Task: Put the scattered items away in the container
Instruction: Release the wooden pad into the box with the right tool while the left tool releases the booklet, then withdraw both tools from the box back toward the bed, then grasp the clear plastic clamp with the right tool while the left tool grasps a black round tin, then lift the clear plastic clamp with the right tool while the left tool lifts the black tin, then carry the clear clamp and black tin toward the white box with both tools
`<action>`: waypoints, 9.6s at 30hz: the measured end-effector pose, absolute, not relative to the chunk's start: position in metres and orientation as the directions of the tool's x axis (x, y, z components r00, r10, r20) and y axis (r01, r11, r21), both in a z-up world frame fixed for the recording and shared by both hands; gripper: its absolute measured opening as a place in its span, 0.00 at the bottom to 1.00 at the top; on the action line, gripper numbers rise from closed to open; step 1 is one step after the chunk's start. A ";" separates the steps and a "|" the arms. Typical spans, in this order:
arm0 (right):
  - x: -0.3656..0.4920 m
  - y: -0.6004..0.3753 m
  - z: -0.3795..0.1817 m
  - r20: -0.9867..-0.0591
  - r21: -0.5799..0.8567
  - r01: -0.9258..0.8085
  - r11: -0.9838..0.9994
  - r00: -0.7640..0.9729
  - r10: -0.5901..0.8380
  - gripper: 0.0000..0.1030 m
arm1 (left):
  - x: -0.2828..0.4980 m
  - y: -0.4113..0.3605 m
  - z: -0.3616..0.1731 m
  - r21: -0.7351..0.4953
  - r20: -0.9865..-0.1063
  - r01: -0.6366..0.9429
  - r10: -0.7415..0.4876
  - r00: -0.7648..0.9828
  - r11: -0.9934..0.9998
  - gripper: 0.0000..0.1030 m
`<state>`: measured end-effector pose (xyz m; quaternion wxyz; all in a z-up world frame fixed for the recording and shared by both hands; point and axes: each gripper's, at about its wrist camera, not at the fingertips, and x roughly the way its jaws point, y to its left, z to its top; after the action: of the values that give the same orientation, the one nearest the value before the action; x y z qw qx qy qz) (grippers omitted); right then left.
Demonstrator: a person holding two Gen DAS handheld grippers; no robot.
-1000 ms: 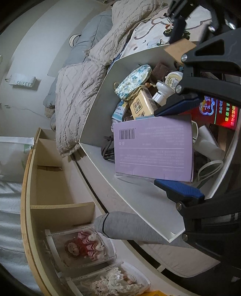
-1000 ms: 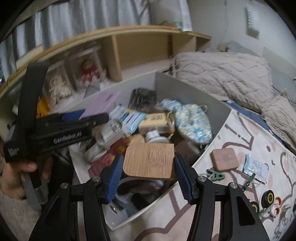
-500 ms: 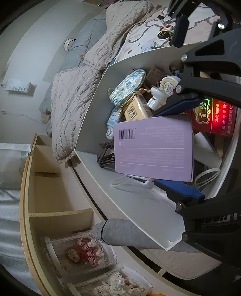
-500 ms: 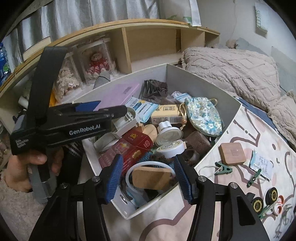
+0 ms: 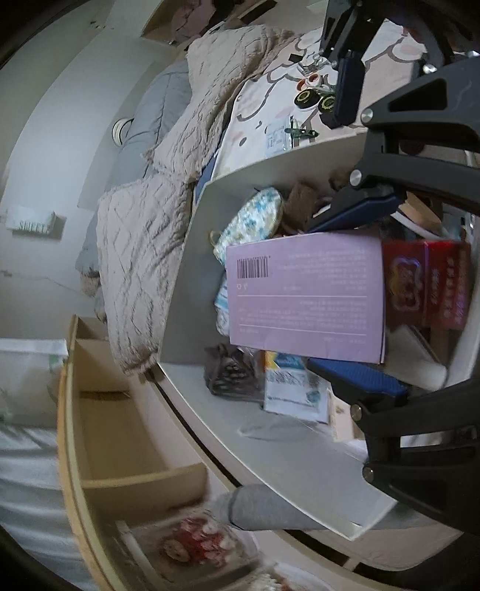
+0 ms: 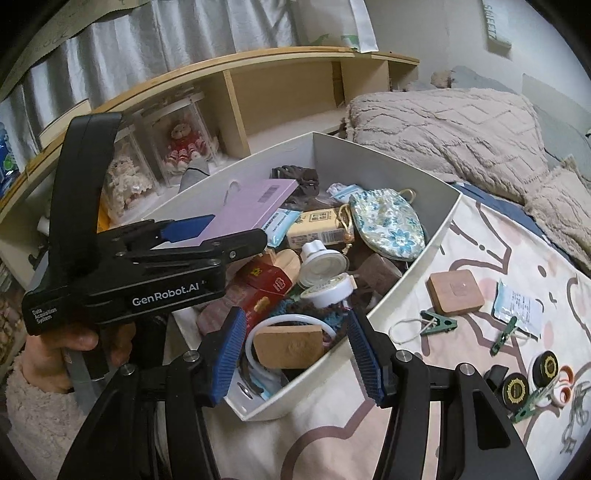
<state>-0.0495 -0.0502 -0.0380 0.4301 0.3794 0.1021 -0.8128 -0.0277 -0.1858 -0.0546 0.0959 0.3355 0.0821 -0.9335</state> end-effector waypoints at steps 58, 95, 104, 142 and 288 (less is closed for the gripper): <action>-0.076 0.110 -0.032 -0.560 0.103 0.567 -0.817 -0.646 -0.519 0.93 | -0.030 -0.103 -0.046 -0.071 -0.582 0.124 -0.060 -0.811 -0.990 1.00; -0.099 0.258 -0.054 -0.493 0.055 0.205 -0.977 -0.845 -0.205 1.00 | -0.024 -0.075 -0.055 -0.118 -0.459 0.124 -0.056 -0.887 -0.985 1.00; -0.115 0.280 -0.066 -0.534 0.081 0.131 -0.988 -0.831 -0.154 1.00 | -0.023 -0.076 -0.053 -0.139 -0.433 0.118 -0.047 -0.900 -0.983 1.00; -0.183 0.290 -0.150 -0.780 0.215 0.116 -0.970 -0.577 -0.242 0.41 | -0.058 0.030 -0.128 -0.082 -0.655 -0.149 0.166 -0.738 -0.985 0.82; -0.098 0.194 -0.160 -0.876 0.081 0.529 -0.845 -0.367 -0.313 0.80 | -0.023 0.025 -0.171 -0.060 -0.776 -0.229 0.190 -0.601 -0.971 0.48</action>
<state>-0.0981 0.1942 -0.1601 0.2569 0.5007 0.1078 -0.8196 -0.0227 0.0247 -0.1710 -0.1173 0.4311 -0.0227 -0.8944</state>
